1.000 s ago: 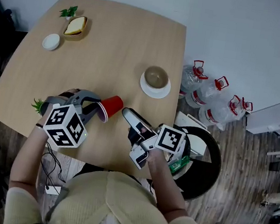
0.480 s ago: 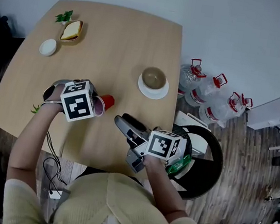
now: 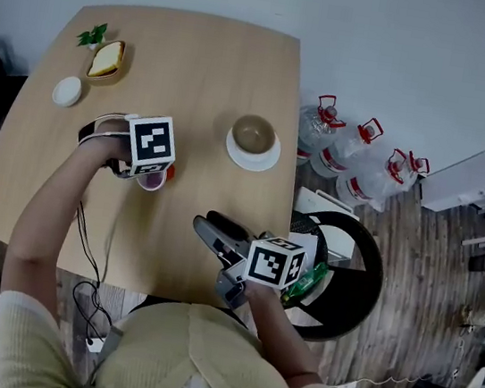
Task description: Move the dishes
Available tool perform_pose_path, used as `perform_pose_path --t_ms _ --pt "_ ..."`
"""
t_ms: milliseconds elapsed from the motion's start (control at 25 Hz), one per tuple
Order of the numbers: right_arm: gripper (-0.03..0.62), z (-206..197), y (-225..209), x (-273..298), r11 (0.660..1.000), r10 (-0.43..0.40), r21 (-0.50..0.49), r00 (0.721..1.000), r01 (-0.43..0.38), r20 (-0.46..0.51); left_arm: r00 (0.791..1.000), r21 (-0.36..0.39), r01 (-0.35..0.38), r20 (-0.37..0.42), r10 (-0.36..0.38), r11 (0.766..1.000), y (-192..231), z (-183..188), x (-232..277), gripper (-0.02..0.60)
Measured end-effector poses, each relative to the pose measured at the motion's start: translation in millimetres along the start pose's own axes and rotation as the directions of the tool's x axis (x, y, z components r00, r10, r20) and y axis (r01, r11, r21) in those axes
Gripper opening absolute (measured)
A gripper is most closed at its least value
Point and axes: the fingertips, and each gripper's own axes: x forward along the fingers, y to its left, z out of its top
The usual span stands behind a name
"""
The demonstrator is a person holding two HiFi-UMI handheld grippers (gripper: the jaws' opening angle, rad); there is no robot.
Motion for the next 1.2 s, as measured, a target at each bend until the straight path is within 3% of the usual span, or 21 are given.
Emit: perform_pose_path --t_ms 320,640,840,1000,1200 --pt "0.213 0.9 -8.9 -4.7 0.998 -0.05 -0.035 0.999 0.05 0.005 0.988 -0.053 0.119 -0.096 -0.124 0.991 7.9 -2.2 16.4 0.032" --pt "0.213 0.4 -14.6 -1.8 0.988 -0.117 -0.104 0.993 0.118 0.013 0.981 -0.1 0.143 -0.117 -0.154 0.985 14.4 0.4 24.9 0.034" --pt "0.213 -0.7 -20.0 -1.2 0.933 -0.238 -0.273 0.971 0.233 0.015 0.98 -0.14 0.148 -0.114 -0.165 0.979 19.0 -0.2 28.6 0.034" --pt "0.215 -6.0 -23.9 -0.7 0.888 -0.298 -0.366 0.955 0.278 0.002 0.982 -0.16 0.133 -0.113 -0.152 0.978 23.0 0.9 31.3 0.034" --pt "0.215 -14.2 -22.6 1.2 0.878 -0.311 -0.39 0.95 0.278 -0.023 0.982 -0.156 0.132 -0.11 -0.15 0.979 21.7 2.0 29.6 0.034"
